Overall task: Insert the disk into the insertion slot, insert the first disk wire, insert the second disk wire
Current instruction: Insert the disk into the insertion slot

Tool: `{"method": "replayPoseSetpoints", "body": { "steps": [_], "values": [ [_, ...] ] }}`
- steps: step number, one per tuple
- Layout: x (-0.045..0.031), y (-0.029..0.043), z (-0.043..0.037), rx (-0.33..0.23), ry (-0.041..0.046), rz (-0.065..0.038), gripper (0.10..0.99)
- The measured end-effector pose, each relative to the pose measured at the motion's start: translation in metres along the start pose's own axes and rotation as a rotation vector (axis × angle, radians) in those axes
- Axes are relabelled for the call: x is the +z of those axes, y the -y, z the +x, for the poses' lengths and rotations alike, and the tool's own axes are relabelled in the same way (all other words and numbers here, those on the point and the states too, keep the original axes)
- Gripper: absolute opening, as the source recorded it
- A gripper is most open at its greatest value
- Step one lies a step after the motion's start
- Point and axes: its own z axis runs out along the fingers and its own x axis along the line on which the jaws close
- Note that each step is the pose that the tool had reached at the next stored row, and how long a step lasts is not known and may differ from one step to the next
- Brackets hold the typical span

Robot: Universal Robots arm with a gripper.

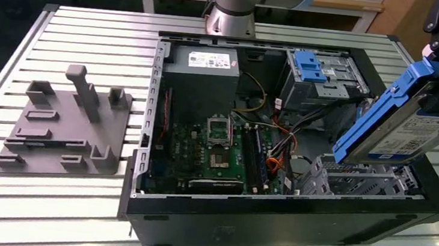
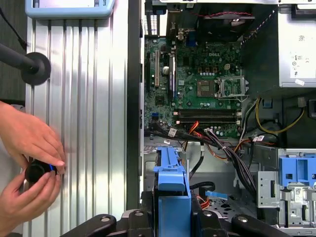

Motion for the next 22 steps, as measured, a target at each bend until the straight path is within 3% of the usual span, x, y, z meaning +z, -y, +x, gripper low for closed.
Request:
{"method": "replayPoseSetpoints", "body": {
  "steps": [4,16,22],
  "values": [
    [-0.0001,0.0000,0.0000,0.000,0.0027,0.000,0.365],
    [0.0000,0.0000,0.0001,-0.002,0.0470,-0.001,0.365],
    [0.0000,0.0000,0.0001,-0.002,0.0506,-0.001,0.365]
  ]
}}
